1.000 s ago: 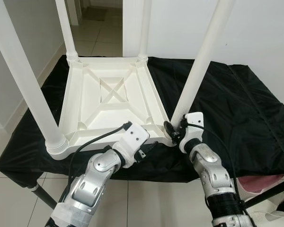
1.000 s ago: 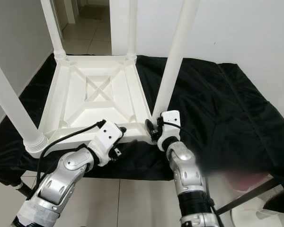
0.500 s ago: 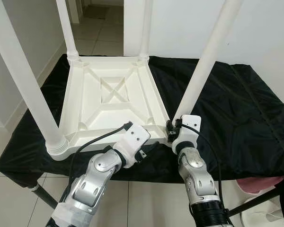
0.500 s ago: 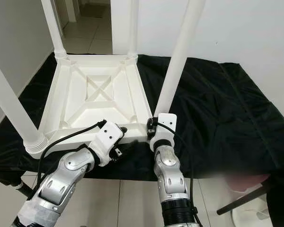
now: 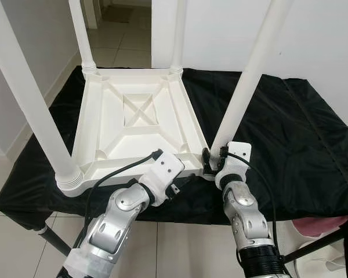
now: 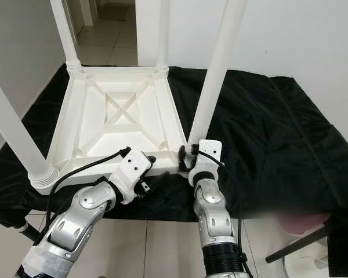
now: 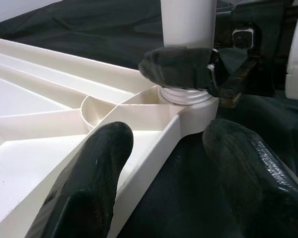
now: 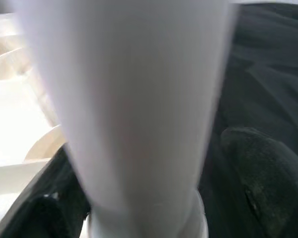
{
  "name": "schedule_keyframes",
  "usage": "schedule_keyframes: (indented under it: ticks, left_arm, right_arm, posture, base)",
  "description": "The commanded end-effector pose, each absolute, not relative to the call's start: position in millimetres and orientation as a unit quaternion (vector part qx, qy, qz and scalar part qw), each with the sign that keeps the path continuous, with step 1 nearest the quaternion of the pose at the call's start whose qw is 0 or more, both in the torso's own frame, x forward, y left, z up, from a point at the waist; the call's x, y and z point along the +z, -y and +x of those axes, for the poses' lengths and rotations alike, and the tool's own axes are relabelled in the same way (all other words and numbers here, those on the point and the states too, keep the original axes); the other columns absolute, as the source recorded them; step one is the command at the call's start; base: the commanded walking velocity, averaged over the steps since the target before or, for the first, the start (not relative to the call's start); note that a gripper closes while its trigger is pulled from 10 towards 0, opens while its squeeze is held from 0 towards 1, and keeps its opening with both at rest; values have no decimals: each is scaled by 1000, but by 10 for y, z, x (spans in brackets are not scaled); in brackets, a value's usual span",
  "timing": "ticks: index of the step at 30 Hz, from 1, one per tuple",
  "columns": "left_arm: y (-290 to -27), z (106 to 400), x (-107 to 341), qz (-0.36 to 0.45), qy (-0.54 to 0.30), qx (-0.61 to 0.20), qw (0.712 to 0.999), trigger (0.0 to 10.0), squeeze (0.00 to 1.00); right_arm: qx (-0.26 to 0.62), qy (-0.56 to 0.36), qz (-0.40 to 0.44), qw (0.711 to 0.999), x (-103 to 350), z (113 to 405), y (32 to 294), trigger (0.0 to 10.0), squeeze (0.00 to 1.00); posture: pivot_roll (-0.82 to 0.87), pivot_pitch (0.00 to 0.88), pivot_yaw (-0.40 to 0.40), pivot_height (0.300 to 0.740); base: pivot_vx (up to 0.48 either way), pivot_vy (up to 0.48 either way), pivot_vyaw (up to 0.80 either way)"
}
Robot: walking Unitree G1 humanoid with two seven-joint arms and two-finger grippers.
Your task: Building children table
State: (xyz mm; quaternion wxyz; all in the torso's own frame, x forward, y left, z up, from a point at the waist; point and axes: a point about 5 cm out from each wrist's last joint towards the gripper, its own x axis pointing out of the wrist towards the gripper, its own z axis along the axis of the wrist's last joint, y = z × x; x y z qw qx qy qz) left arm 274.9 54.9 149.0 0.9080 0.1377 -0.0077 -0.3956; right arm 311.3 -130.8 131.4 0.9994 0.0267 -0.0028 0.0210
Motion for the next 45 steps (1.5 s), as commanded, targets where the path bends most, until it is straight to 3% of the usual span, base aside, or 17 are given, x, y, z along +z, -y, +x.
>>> schedule_keyframes:
  ticks: [1, 2, 9, 16, 28, 29, 30, 32, 45]
  left_arm:
    - [-547, 2746, 1470, 142, 8, -388, 911, 10000, 0]
    - [-548, 2747, 1471, 143, 8, -389, 910, 10000, 0]
    - [-549, 2750, 1471, 144, 8, -390, 909, 10000, 0]
    - [-535, 2756, 1480, 145, 10, -392, 908, 10000, 0]
    - [-546, 2758, 1488, 146, 8, -391, 909, 10000, 0]
    - [-553, 2758, 1488, 147, 8, -390, 909, 10000, 0]
    - [-553, 2758, 1488, 147, 8, -390, 909, 10000, 0]
    - [-564, 2756, 1484, 147, 7, -388, 910, 10000, 0]
    - [-566, 2778, 1500, 148, 10, -385, 911, 10000, 0]
  right_arm:
    - [47, 5, 32, 998, 1283, 3120, 1351, 10000, 325]
    - [60, 7, 28, 998, 1278, 3119, 1372, 10000, 0]
    - [107, 13, 9, 994, 1270, 3136, 1440, 10000, 0]
    - [222, 21, -25, 974, 1348, 3260, 1545, 10000, 0]
    - [309, 16, -90, 947, 1442, 3414, 1604, 10000, 0]
    - [319, 11, -92, 943, 1427, 3419, 1609, 7765, 0]
    - [319, 11, -92, 943, 1427, 3419, 1609, 7765, 0]
    - [329, 4, -95, 940, 1393, 3418, 1615, 0, 0]
    - [333, -7, -91, 939, 1320, 3430, 1659, 0, 0]
  posture:
    - [22, 13, -60, 740]
    - [22, 13, -60, 740]
    - [15, 11, -54, 740]
    - [15, 14, -53, 740]
    - [18, 36, -48, 740]
    - [21, 37, -49, 740]
    - [21, 37, -49, 740]
    - [23, 36, -52, 740]
    - [22, 31, -53, 740]
  base:
    - [0, 0, 0]
    - [0, 0, 0]
    - [0, 0, 0]
    - [0, 0, 0]
    - [0, 0, 0]
    - [0, 0, 0]
    - [0, 0, 0]
    - [0, 0, 0]
    - [0, 0, 0]
